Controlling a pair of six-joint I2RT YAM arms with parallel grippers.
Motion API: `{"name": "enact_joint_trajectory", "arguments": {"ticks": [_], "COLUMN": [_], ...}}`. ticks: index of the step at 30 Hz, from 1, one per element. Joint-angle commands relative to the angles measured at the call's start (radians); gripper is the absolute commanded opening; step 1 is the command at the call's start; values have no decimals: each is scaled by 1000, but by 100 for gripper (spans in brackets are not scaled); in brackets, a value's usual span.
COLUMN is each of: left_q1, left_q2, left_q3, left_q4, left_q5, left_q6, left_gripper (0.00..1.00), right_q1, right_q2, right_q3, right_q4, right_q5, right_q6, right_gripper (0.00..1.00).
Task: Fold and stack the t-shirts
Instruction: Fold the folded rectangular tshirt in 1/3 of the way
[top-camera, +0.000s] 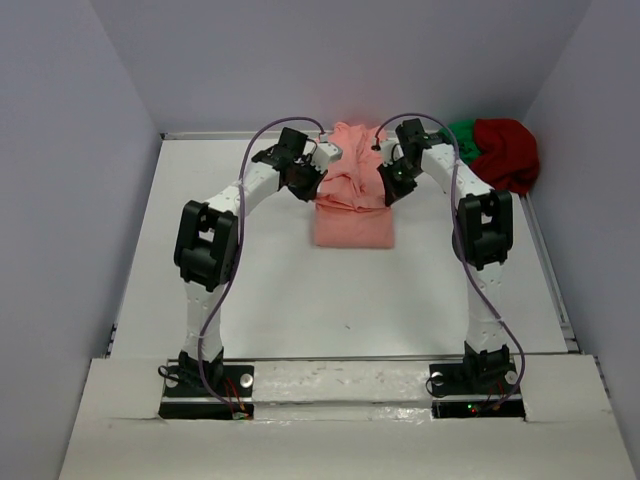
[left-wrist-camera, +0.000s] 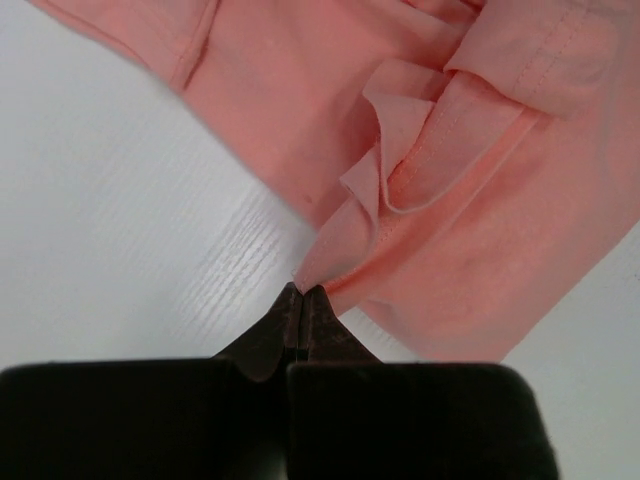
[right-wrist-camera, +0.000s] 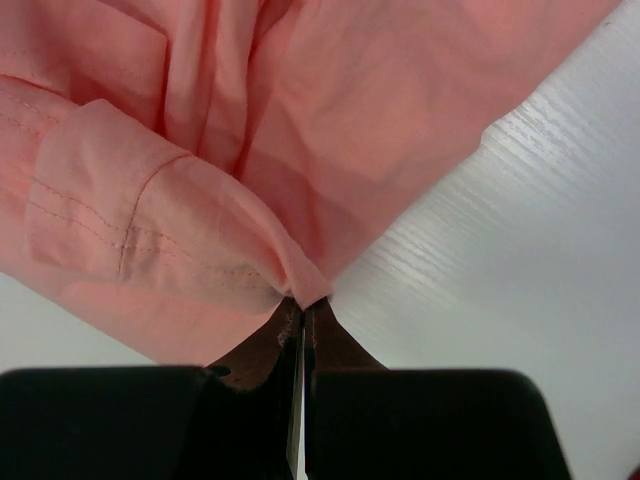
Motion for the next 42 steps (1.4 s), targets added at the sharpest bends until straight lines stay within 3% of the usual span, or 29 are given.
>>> {"name": "enact_joint_trajectory", "arguments": {"ticks": [1, 17, 27, 29, 31, 32, 33, 34, 35, 36, 38, 39, 41, 42], "left_q1": [8, 6, 11, 11, 11, 11, 11, 11, 11, 13, 11, 13, 13, 14], "left_q2": [-2, 12, 122, 143, 159, 160, 163, 162, 156, 151, 131, 111, 78, 56], "left_q3": [76, -5, 108, 130, 142, 150, 156, 160, 162, 167, 190, 197, 222, 222], "left_q4": [-4, 73, 47, 48, 52, 56, 58, 61, 64, 67, 53, 50, 22, 21], "left_q5": [-24, -13, -86, -105, -126, -132, -142, -143, -143, -148, -171, -195, -212, -221], "left_q6": [-3, -46, -40, -51, -49, -49, -52, -52, -54, -54, -57, -56, -46, -43], "left_gripper": [0, 0, 0, 0, 2, 8, 21, 22, 27, 43, 54, 70, 83, 96], "right_q1": [-12, -21, -21, -21, -21, -21, -21, -21, -21, -21, -21, -21, -21, -21], "right_q2": [8, 96, 136, 137, 131, 124, 119, 114, 102, 94, 78, 61, 42, 32], "right_q3": [56, 138, 176, 171, 161, 156, 150, 147, 145, 144, 144, 147, 162, 170], "right_q4": [24, 59, 61, 56, 57, 57, 57, 57, 56, 53, 42, 36, 25, 9], "right_q5": [7, -3, 6, 6, 3, 3, 3, 3, 6, 6, 10, 18, 33, 36], "right_q6": [4, 40, 34, 34, 28, 28, 25, 24, 22, 19, 13, 4, -2, -12], "right_gripper": [0, 0, 0, 32, 52, 67, 71, 76, 77, 78, 79, 79, 80, 81]}}
